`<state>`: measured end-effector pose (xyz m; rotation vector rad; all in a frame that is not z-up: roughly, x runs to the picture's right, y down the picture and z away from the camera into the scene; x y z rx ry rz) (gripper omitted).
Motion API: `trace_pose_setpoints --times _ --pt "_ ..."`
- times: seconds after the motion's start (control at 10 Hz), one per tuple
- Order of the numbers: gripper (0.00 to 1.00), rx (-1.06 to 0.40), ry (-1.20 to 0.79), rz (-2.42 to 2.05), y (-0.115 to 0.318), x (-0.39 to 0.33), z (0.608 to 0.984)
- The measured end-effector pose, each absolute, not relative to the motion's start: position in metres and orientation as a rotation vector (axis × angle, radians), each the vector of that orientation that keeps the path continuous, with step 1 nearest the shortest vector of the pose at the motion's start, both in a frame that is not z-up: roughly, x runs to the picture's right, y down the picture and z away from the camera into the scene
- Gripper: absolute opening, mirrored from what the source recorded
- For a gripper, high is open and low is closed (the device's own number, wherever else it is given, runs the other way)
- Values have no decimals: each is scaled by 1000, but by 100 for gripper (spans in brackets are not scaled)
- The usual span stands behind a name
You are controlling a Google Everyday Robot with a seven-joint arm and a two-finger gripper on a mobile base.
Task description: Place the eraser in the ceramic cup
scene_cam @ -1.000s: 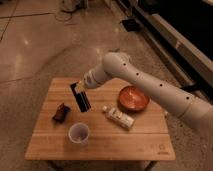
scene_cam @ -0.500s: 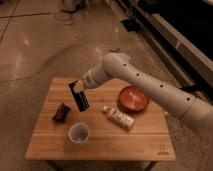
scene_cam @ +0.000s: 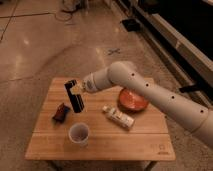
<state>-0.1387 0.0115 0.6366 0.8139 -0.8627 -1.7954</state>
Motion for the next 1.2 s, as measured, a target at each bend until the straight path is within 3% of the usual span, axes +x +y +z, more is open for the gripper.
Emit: trace_pose_setpoints --times 1.0,1.2 --pt "0 943 -856 -1743 89 -129 611" --pt "10 947 -855 -1739 98 -129 614"
